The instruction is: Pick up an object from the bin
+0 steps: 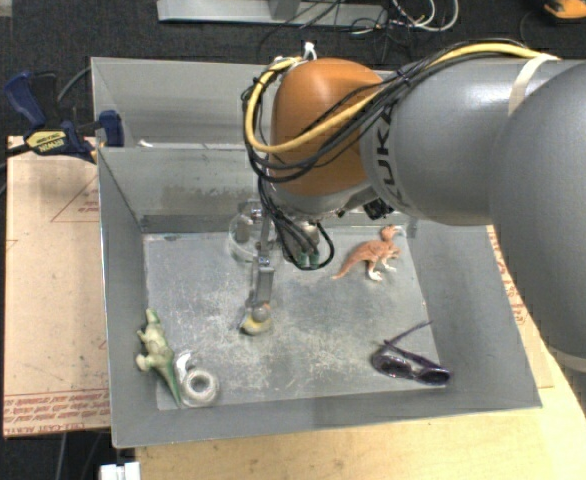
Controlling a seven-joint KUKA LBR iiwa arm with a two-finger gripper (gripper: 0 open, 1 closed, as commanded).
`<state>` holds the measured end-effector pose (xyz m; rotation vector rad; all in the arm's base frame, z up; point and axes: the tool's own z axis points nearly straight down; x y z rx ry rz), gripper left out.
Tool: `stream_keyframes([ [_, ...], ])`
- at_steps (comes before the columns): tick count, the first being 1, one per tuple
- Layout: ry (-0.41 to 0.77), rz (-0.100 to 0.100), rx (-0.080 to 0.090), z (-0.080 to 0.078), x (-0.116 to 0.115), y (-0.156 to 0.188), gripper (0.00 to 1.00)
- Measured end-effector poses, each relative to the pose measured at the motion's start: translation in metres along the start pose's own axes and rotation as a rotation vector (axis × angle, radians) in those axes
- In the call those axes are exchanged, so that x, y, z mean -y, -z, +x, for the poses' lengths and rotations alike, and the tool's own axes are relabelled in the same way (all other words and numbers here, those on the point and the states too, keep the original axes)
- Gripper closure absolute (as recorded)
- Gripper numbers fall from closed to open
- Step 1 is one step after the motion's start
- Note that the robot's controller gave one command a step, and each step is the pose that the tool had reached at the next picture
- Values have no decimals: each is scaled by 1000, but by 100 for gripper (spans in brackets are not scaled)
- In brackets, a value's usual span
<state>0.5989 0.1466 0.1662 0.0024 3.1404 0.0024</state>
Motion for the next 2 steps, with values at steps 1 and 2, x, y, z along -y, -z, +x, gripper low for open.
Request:
stream_keyframes([
  [1, 0, 0, 0, 0, 0, 0, 0],
  [2, 115, -3, 8, 10, 24, -42, 0],
])
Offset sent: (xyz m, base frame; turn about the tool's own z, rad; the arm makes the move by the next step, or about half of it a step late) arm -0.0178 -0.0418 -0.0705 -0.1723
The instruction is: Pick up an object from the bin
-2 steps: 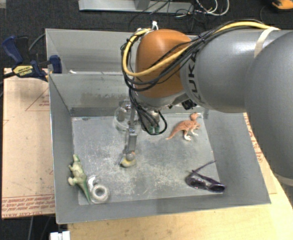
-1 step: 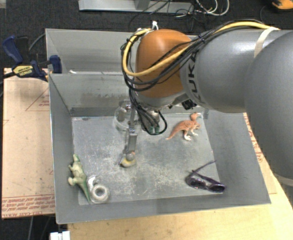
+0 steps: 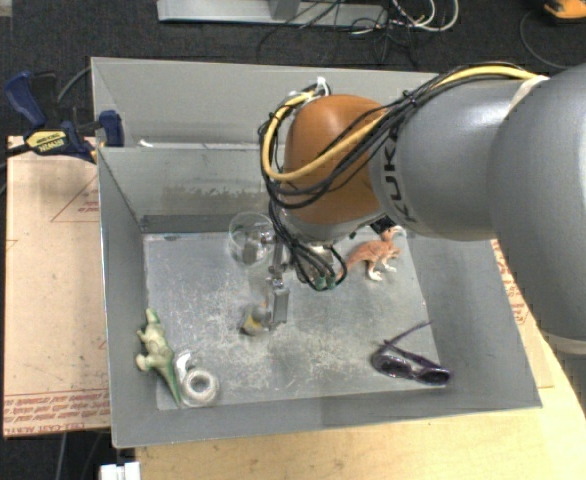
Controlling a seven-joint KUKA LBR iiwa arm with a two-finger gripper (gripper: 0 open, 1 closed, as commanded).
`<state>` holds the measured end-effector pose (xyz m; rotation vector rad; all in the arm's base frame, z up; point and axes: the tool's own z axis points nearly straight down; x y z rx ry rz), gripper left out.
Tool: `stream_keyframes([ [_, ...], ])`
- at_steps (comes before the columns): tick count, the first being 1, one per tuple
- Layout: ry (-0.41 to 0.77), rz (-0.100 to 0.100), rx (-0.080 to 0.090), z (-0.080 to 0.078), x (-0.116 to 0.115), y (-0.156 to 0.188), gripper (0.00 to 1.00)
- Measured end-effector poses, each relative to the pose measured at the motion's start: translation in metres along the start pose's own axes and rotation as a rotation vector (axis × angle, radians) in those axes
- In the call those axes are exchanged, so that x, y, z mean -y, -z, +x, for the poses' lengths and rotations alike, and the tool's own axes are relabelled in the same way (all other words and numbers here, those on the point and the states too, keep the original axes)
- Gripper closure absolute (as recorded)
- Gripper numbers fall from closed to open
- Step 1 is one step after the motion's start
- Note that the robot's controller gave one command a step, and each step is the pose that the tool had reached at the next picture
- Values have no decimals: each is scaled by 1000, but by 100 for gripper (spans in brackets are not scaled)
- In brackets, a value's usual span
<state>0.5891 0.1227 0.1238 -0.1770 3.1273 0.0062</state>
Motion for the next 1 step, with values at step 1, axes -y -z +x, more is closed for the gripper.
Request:
stream_keyframes([
  [1, 89, 1, -12, 24, 19, -57, 0],
])
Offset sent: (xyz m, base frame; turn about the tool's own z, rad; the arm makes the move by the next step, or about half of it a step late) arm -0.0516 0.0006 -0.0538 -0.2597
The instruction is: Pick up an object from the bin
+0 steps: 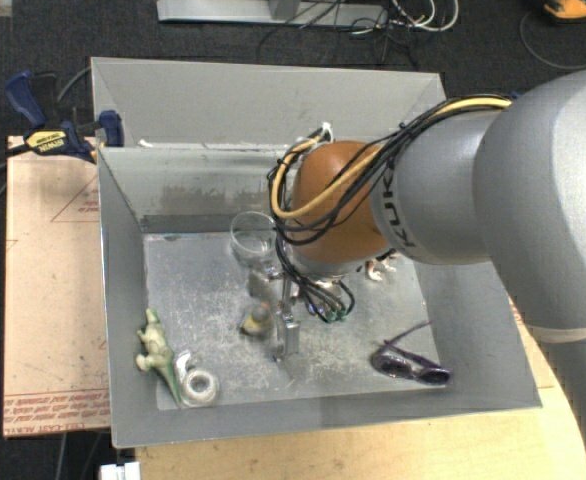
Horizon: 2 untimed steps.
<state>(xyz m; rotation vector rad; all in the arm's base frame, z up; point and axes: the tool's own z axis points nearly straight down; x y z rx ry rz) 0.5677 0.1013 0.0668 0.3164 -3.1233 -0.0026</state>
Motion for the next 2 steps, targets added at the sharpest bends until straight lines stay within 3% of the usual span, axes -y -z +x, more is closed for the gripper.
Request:
stream_keyframes([
  [1, 168, -1, 12, 25, -28, 3, 100],
  [2, 168, -1, 12, 25, -28, 3, 100],
])
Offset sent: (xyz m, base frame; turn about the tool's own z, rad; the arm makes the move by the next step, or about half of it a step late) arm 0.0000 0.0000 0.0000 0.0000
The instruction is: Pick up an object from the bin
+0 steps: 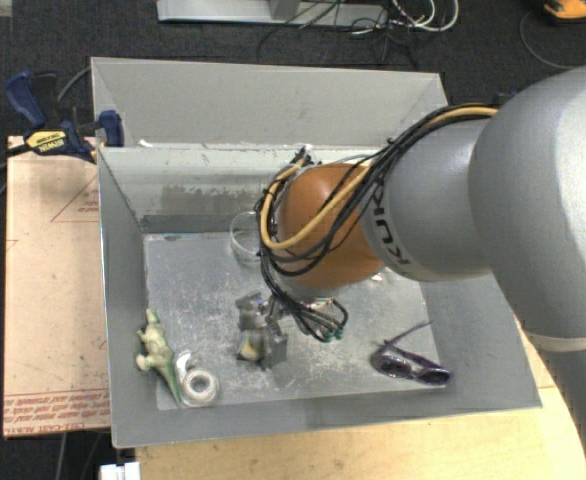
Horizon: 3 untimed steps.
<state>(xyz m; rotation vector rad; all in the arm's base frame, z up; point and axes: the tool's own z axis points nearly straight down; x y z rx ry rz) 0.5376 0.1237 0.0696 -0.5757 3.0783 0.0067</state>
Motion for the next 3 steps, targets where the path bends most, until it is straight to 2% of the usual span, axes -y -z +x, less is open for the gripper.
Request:
stream_keyframes([
  [1, -16, -1, 3, -5, 6, 100, 100],
  [2, -16, -1, 3, -5, 6, 100, 100],
  [3, 26, -1, 7, -19, 23, 213, 100],
])
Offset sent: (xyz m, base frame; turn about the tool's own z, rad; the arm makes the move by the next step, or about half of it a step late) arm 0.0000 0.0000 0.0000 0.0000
